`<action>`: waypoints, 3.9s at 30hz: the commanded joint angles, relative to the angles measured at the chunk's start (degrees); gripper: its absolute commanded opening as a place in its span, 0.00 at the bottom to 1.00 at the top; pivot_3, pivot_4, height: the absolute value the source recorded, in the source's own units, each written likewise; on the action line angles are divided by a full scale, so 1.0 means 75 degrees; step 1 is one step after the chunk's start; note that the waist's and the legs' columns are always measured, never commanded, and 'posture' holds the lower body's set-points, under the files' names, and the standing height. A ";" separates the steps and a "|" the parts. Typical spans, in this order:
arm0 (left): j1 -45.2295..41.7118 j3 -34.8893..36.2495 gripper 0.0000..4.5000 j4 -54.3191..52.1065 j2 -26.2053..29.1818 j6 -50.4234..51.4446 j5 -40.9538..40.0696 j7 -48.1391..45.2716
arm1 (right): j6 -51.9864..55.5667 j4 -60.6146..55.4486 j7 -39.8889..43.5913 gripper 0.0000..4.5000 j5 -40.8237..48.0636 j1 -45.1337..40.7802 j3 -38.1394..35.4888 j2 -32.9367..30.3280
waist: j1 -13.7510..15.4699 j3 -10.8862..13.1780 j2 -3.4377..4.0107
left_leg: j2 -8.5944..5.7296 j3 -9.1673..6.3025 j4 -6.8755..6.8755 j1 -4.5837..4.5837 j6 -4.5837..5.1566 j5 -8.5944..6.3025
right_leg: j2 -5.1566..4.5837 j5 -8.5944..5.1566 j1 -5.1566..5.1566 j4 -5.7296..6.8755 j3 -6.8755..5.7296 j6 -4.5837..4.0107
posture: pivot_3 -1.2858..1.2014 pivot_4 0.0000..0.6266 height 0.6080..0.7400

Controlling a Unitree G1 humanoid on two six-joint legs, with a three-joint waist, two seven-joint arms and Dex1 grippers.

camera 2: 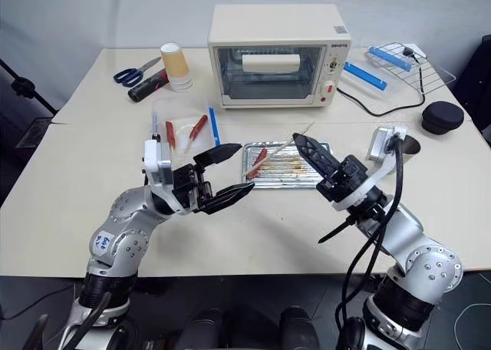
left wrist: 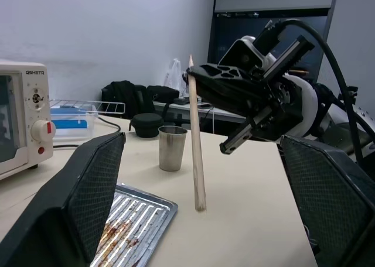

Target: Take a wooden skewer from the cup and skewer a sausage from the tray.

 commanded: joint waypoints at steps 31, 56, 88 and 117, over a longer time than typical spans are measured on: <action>-0.0230 -0.0147 0.01 0.0272 -0.0636 -0.0343 0.0173 0.0445 | -0.3202 -0.0348 -0.0323 0.00 0.1580 0.1004 0.2348 -0.0977 | 0.0039 0.0001 -0.0002 | 0.0004 -0.0002 -0.0002 -0.0003 0.0007 -0.0002 | -0.0002 0.0002 0.0007 -0.0057 -0.0002 0.0003 | 0.52 0.24 1.00; 0.2161 0.3236 0.00 -0.0199 0.1643 0.0251 -0.0700 0.0973 | -0.5485 0.0979 0.5527 0.99 -0.6165 0.3740 0.2567 -0.5398 | 0.0024 0.0014 -0.0025 | 0.0014 0.0026 -0.0005 0.0023 0.0025 -0.0012 | -0.0008 0.0012 0.0031 -0.0102 0.0003 0.0017 | 0.52 0.24 1.00; 0.2598 0.3129 0.00 -0.0651 0.1286 0.0240 -0.0830 0.1645 | -0.2173 0.4903 -0.0929 0.99 -0.9804 -0.3325 0.4825 0.1120 | -0.0213 0.0009 -0.0028 | 0.0016 0.0029 0.0007 -0.0098 -0.0014 0.0018 | -0.0015 0.0038 -0.0131 0.0030 -0.0063 -0.0019 | 0.52 0.24 1.00; 0.2202 0.2924 0.00 -0.0426 0.1413 0.0322 -0.0851 0.1472 | -0.1876 0.4608 0.0504 0.31 -1.0412 -0.3245 0.4903 0.0610 | -0.0295 0.0009 -0.0027 | 0.0015 0.0028 0.0000 -0.0098 -0.0012 0.0018 | -0.0016 0.0038 -0.0135 0.0030 -0.0062 -0.0019 | 0.52 0.24 1.00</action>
